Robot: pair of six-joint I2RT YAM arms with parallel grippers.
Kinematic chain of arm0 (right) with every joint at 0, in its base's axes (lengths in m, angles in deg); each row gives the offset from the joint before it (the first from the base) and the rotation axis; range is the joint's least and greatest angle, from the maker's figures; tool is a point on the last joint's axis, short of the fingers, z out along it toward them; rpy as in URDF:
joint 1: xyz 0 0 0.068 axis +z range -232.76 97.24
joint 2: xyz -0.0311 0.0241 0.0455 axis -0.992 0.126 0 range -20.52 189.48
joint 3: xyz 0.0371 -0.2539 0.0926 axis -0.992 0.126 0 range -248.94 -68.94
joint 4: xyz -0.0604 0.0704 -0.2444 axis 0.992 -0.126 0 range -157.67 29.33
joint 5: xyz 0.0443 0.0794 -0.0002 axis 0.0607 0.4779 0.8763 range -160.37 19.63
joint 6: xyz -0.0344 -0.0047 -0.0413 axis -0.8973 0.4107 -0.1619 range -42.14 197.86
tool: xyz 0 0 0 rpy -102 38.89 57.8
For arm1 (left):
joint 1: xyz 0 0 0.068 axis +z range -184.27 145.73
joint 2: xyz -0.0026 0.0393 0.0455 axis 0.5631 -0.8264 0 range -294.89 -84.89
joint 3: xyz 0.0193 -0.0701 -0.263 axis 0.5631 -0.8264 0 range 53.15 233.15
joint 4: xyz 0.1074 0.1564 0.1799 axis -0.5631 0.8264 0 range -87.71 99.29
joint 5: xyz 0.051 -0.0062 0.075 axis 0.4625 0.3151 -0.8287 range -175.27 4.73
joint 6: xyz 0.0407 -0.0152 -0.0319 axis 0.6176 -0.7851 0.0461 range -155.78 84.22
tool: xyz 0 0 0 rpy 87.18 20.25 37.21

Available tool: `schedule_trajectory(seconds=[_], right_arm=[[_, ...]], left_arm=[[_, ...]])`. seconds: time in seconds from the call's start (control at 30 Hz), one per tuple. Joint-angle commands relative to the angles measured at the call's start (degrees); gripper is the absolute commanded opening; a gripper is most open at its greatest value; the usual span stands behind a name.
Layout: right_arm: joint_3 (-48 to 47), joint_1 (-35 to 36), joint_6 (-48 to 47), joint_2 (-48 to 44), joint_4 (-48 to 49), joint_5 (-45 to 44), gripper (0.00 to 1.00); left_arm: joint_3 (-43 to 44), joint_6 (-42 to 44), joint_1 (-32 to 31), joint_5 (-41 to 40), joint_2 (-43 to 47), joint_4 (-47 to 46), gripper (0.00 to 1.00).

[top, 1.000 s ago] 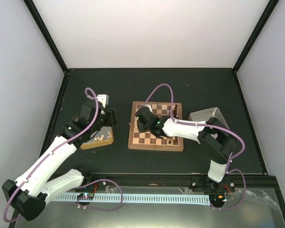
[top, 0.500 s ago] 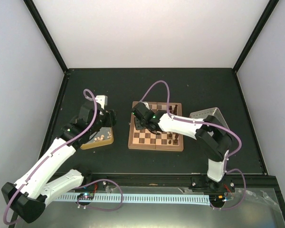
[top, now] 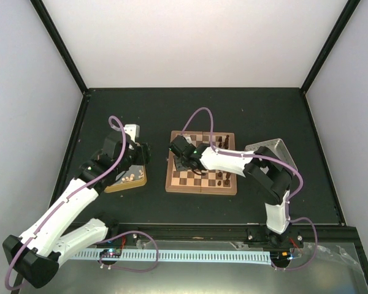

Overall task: Set up the chess pieces on the board
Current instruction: Pick up the chess piece from the chessboard.

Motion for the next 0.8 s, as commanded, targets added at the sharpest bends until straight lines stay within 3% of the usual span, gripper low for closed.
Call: schedule_trajectory(seconds=[0.0, 0.2, 0.43, 0.77], right_arm=[[-2.2, 0.0, -1.1, 1.0, 0.4, -3.7, 0.20], [-2.6, -0.6, -0.2, -0.2, -0.3, -6.0, 0.08], [-4.2, -3.4, -0.9, -3.9, -1.0, -6.3, 0.07], [-21.5, -8.1, -8.0, 6.1, -6.2, -0.1, 0.07]], left_arm=[[0.2, 0.7, 0.5, 0.7, 0.6, -1.4, 0.66], [0.3, 0.8, 0.7, 0.6, 0.5, -1.3, 0.66], [0.4, 0.7, 1.0, 0.3, 0.0, -1.1, 0.66], [0.7, 0.5, 1.4, -0.7, -1.8, -0.4, 0.66]])
